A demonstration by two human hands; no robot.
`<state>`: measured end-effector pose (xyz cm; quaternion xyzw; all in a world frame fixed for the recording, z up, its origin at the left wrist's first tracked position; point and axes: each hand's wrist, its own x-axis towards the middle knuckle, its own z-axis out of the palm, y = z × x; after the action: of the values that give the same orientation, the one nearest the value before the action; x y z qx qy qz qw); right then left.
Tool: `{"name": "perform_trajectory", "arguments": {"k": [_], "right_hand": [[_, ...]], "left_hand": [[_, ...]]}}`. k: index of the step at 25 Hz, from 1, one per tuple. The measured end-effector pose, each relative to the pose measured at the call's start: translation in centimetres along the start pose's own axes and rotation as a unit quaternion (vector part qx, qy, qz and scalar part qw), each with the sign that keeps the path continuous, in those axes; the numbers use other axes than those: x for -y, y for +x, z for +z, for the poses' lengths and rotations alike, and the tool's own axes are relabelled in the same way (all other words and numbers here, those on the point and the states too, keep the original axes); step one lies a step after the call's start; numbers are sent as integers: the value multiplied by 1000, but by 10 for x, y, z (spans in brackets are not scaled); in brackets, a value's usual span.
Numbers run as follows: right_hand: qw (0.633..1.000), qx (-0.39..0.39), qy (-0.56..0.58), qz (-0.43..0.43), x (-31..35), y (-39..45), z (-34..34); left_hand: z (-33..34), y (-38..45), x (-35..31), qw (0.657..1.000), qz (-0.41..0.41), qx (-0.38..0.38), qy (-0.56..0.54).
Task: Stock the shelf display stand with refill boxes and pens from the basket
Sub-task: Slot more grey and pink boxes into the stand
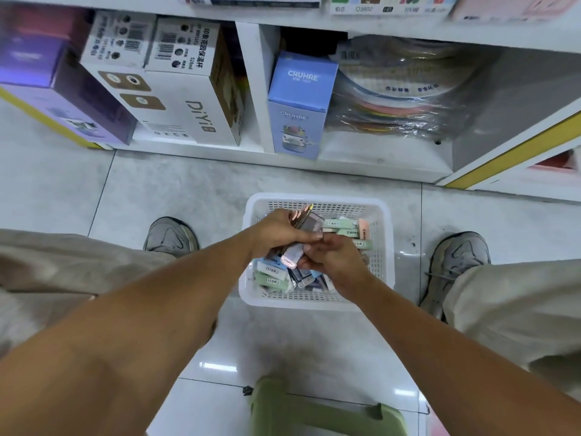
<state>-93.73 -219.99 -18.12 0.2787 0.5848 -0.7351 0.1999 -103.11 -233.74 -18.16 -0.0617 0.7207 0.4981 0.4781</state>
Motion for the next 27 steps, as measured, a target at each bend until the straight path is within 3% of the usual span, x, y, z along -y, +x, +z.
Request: {"name": "perform_trajectory", "arguments": {"k": [2, 5, 6, 8, 12, 15, 20, 23, 25, 27], "right_hand": [[999, -2, -42, 5, -2, -2, 3], [983, -59, -172, 5, -8, 3, 3], [962, -86, -258, -9, -9, 6, -1], [879, -127, -455, -62, -12, 11, -11], [818, -61, -567, -79, -19, 14, -8], [767, -45, -631, -106, -33, 17, 5], [802, -138, -569, -117, -40, 14, -5], [781, -196, -580, -127, -34, 11, -28], [752, -180, -628, -91, -31, 12, -41], [764, -145, -627, -38, -29, 15, -46]], "left_hand": [[-4, -8, 7, 998, -39, 16, -47], [-4, -13, 11, 997, -61, -56, -12], [-3, -13, 12, 994, -57, -89, 10], [-2, -13, 13, 986, -43, -139, 77], [2, -12, 15, 936, -55, -202, 282], [17, -6, 16, 916, -64, -182, 353], [36, 4, 28, 883, -97, -221, 402], [34, 9, 25, 917, -82, -201, 336], [31, 10, 24, 933, -67, -178, 305], [26, 8, 23, 927, -49, -168, 331]]}}
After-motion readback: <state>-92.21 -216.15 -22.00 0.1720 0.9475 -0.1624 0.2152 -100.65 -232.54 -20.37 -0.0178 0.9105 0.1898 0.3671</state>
